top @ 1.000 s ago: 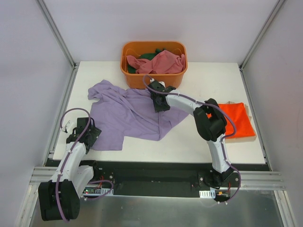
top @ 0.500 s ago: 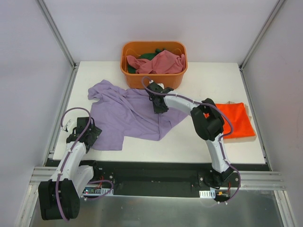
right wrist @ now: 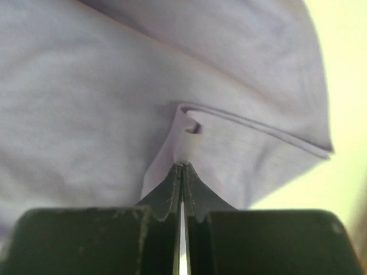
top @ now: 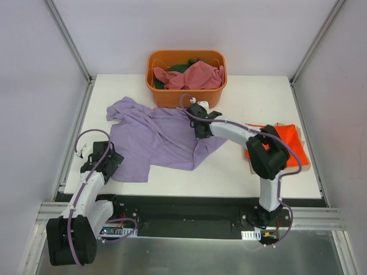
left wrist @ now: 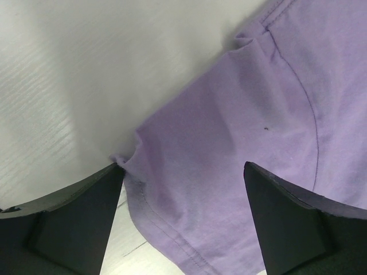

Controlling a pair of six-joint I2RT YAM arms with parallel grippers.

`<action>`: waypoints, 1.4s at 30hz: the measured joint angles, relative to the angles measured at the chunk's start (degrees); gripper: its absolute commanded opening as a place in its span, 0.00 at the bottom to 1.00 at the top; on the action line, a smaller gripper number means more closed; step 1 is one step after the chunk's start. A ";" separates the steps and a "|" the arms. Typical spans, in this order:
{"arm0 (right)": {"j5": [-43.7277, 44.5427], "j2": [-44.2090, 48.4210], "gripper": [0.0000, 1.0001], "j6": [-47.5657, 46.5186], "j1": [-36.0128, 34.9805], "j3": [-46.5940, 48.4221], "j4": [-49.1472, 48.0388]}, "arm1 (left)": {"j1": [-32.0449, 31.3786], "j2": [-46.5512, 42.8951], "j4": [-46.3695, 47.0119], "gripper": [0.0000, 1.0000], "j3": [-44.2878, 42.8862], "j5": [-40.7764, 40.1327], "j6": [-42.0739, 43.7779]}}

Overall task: Fold and stack the t-shirts
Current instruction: Flatten out the tshirt

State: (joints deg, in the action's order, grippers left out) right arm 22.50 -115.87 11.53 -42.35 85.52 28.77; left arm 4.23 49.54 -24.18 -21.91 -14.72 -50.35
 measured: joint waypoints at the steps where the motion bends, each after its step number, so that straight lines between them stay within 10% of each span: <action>1: 0.22 2.34 0.01 -0.02 0.02 -2.34 -0.96 | 0.00 0.02 0.09 0.85 0.00 0.28 0.31; 9: 0.70 20.55 0.01 0.52 2.84 -20.00 -7.15 | 0.00 0.46 2.97 0.67 0.35 5.22 3.82; 26: -3.96 25.24 0.01 -0.35 10.97 -29.97 -9.03 | 0.00 -15.96 -4.31 0.56 5.86 14.75 -1.51; 37: -5.95 25.97 0.01 -1.09 11.89 -31.10 -9.62 | 0.00 -19.54 -12.87 0.00 5.66 14.16 -4.44; 42: -6.58 27.63 0.01 -1.18 11.91 -32.26 -9.73 | 0.00 -18.21 -13.09 0.00 5.62 14.10 -4.17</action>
State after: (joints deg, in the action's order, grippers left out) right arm 15.92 -88.25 10.35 -30.44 53.25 19.05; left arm 4.23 31.33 -37.28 -16.29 -0.62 -54.52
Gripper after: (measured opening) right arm 0.010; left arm 0.010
